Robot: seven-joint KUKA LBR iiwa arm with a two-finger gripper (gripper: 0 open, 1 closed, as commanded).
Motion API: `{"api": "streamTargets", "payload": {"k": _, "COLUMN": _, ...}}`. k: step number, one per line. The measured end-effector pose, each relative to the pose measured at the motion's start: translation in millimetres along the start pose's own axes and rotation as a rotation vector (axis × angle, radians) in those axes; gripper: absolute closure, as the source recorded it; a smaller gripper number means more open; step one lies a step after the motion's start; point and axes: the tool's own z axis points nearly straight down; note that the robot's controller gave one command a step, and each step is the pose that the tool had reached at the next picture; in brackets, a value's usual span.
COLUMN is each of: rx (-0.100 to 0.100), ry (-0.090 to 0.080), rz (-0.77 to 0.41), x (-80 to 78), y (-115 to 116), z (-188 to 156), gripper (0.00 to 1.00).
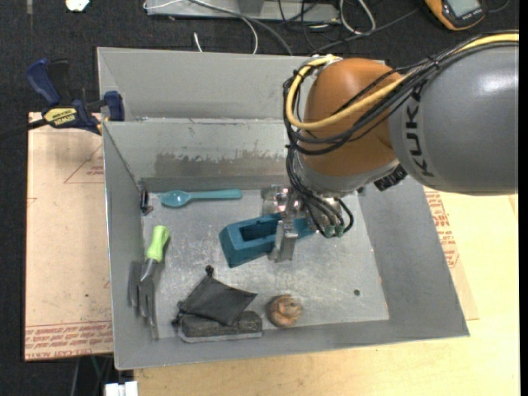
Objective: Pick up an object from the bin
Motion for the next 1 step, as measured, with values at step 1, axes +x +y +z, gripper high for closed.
{"api": "streamTargets", "payload": {"k": 1, "rx": -0.002, "ry": -0.001, "rz": 0.009, "x": -7.5, "y": -5.6, "z": -34.5, "gripper": 1.00}}
